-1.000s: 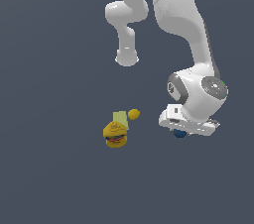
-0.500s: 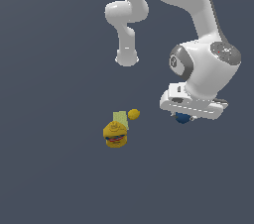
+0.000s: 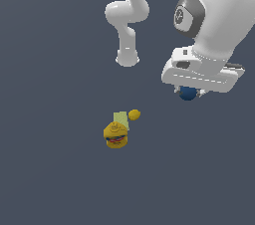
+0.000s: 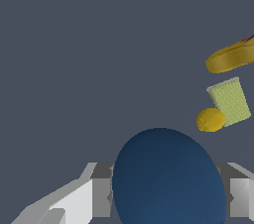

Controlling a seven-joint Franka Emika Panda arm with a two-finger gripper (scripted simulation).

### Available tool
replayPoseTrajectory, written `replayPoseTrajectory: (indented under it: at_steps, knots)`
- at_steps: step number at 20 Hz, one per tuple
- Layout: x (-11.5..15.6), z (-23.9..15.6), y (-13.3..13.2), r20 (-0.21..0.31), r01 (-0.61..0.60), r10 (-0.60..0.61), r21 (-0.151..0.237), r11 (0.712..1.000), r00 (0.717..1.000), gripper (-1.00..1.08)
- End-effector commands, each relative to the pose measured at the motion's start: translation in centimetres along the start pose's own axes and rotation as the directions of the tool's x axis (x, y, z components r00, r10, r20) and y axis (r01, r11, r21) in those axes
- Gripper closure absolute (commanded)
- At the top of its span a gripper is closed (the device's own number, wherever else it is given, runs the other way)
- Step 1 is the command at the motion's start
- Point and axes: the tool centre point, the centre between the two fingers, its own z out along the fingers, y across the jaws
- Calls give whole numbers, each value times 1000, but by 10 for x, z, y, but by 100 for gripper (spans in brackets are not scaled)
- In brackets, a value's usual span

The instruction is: Pick up a designated object from a clutter of objects.

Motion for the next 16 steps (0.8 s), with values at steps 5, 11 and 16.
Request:
replayPoseTrajectory:
  at_steps: [5, 11, 16]
  knots:
    - [-18, -73, 13, -1, 0, 0, 0, 1000, 1000, 108]
    - [-30, -125, 21, -1, 0, 0, 0, 1000, 1000, 108]
    - [-36, -154, 25, -1, 0, 0, 0, 1000, 1000, 108]
